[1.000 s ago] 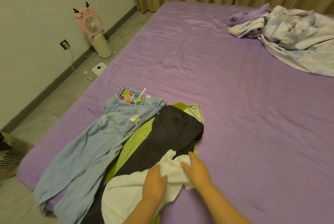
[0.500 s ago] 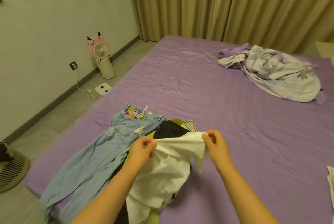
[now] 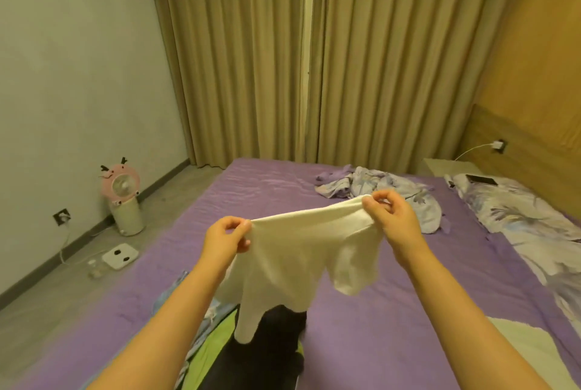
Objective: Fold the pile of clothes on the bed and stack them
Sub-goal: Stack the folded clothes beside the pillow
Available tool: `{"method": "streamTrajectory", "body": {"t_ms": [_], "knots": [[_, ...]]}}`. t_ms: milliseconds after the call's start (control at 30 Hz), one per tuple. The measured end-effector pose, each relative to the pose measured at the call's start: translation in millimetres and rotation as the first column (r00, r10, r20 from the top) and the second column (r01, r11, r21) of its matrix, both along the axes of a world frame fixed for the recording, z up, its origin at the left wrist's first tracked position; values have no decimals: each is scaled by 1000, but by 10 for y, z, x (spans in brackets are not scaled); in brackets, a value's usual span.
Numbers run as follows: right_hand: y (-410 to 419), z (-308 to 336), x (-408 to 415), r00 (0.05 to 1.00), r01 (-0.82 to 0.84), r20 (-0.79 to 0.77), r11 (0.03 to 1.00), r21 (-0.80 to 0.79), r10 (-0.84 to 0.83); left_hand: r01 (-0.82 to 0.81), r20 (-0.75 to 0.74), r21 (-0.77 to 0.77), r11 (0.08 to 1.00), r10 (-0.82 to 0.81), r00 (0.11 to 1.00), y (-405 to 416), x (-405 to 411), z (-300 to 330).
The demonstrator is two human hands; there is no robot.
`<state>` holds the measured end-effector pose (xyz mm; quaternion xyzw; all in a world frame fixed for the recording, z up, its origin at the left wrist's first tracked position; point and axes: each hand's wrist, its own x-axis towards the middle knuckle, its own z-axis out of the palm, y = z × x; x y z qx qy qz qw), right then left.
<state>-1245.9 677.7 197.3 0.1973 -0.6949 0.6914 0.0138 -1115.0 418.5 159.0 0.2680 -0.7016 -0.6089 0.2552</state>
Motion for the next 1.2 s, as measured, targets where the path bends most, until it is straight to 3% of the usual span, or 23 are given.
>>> {"method": "streamTrajectory", "body": {"t_ms": [167,267,367,500,600,700,767,833,1000,1200], "knots": [[4,350,247,990,-118,56,982,-149,128,215,-98,68,974,-208,973,417,-86,310],[-38,493,409,979,-174,75,968,-179,190,368,-162,-52,929,-371,914,783,-103,504],[-78,533,558,982,-165,78,982,-87,172,516,-128,-203,832,-545,828,1115,-122,704],[56,519,663,987,-135,81,991,-3,135,554,-71,-387,738,-622,780,1276,-169,813],[269,516,680,995,-96,12,994,43,95,630,-124,-289,720,-681,721,1259,-183,822],[485,494,676,996,-16,-79,976,218,33,712,-160,-172,681,-733,662,1246,-232,864],[577,427,704,992,-121,-8,945,304,130,756,-175,-134,641,-766,618,1239,-251,923],[648,315,748,978,-210,77,931,299,196,746,-185,-143,651,-758,626,1211,-273,963],[762,263,879,989,-137,88,973,185,122,638,-189,-132,759,-651,735,1057,-242,966],[458,365,1017,988,-146,61,987,71,142,684,-37,-218,696,-707,707,992,-64,829]]}}
